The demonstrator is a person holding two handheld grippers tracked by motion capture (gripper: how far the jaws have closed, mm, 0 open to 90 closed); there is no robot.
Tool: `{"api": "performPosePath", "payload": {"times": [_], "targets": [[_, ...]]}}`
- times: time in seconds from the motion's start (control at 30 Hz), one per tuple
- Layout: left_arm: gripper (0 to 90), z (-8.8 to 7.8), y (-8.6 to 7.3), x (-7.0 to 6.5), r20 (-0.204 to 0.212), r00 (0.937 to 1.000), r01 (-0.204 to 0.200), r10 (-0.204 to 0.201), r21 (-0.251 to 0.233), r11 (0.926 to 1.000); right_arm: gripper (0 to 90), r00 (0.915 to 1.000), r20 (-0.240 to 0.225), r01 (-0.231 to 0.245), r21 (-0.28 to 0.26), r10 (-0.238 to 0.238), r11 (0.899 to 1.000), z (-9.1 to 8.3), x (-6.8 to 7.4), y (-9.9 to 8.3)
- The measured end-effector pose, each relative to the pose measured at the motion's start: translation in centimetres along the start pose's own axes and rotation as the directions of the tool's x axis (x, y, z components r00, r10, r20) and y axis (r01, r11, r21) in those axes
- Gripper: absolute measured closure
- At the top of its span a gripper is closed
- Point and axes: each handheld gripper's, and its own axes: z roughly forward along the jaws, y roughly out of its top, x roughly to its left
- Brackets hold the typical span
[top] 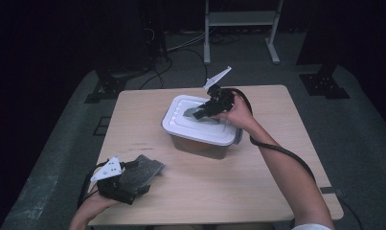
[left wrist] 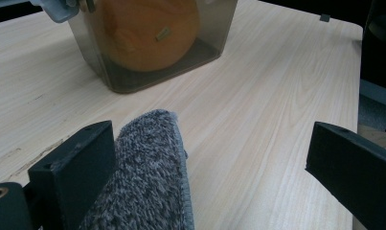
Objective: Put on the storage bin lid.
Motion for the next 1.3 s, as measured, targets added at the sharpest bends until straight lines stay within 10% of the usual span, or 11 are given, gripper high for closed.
{"api": "performPosePath", "payload": {"times": [0.63,1.3], "targets": [[2.5,0.2,0.1,0.0,0.005,1.0,-0.004,0.004,0.001,1.0,53.8,0.9995,-0.029,-0.014,-0.023,0.014,1.0,0.2,-0.4,-1.1],[2.5,-0.1,0.0,-0.4,-0.003,1.0,-0.004,0.004,0.0,1.0,38.6,0.9994,-0.007,-0.034,-0.138,0.033,0.99,-5.3,1.2,-2.3]]}}
